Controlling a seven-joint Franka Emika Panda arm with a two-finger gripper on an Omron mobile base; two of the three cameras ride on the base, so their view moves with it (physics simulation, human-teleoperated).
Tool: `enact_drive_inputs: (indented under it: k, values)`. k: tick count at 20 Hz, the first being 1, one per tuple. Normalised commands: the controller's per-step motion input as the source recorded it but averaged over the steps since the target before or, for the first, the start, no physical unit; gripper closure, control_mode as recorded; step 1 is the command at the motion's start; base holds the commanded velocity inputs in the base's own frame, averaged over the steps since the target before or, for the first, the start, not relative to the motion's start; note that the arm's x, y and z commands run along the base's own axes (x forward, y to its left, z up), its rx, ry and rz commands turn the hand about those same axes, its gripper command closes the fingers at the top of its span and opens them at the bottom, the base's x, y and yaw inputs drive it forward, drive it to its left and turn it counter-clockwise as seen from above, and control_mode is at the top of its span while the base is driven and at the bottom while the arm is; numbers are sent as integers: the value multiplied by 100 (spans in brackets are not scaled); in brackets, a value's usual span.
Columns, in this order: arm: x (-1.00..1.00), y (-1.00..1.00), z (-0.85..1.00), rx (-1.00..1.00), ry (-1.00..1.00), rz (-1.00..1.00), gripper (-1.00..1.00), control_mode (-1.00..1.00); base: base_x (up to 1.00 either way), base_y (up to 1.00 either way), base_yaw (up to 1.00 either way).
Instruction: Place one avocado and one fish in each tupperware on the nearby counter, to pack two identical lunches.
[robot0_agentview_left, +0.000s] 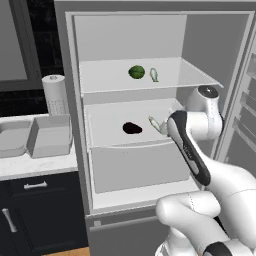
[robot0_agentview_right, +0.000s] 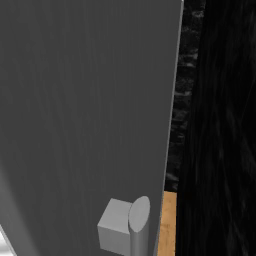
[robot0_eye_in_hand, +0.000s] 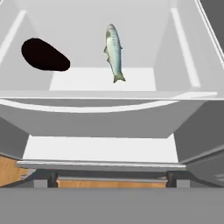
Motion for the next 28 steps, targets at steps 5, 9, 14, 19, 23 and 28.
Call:
enact_drive_inputs:
  k: [5,9,14,19,23,28]
  values:
    - [62,-1,-5,0,0,7,-100,-100,0,0,0]
    - [95,0,-18,0,0,10,-100,-100,0,0,0]
    - [73,0,-30,0,0,9,-100,-100,0,0,0]
    - [62,0,-35,0,0,4,-100,-100,0,0,0]
    - [66,0,-28,0,0,3,-100,-100,0,0,0]
    - [67,0,-29,0,0,2,-100,-100,0,0,0]
